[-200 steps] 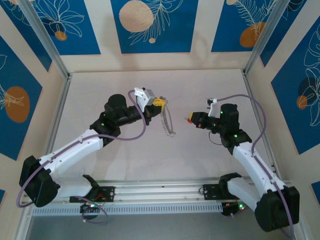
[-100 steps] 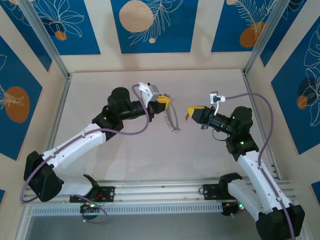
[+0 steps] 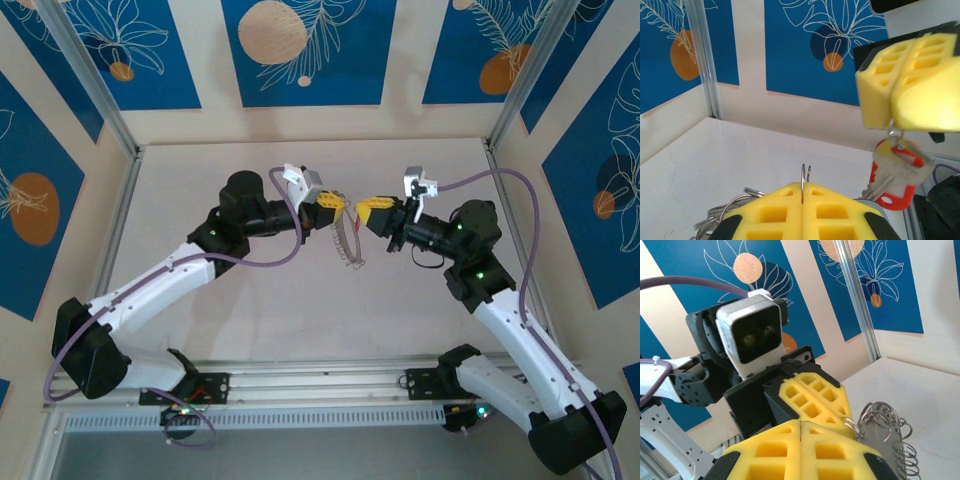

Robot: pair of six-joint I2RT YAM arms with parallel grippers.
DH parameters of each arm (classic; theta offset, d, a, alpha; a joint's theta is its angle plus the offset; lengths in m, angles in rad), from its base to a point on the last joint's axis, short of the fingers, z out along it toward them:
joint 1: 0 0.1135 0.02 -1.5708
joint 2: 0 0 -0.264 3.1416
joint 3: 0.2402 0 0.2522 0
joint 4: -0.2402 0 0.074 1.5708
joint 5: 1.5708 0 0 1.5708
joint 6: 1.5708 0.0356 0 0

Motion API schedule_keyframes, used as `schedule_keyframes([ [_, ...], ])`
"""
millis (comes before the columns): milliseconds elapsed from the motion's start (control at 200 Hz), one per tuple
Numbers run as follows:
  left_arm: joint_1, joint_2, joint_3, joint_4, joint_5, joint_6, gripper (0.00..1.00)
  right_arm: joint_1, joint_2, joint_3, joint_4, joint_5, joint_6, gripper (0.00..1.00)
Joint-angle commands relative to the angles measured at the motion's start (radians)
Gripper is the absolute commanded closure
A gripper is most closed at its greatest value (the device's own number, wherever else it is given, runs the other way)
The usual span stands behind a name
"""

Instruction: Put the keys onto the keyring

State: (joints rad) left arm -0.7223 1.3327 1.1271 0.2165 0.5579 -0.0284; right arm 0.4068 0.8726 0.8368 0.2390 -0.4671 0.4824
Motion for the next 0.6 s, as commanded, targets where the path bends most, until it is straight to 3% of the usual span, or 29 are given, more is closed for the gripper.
schedule_keyframes([
  [0, -0.011, -0.002, 0.048, 0.018, 0.046, -0.017, 1.0, 0.015, 0.022, 0.039, -0.008, 0.043, -0.064, 1.0],
  [595, -0.017, -0.007, 0.063, 0.002, 0.057, -0.015, 1.0, -0.015, 0.023, 0.06, -0.055, 0.071, -0.145, 1.0],
])
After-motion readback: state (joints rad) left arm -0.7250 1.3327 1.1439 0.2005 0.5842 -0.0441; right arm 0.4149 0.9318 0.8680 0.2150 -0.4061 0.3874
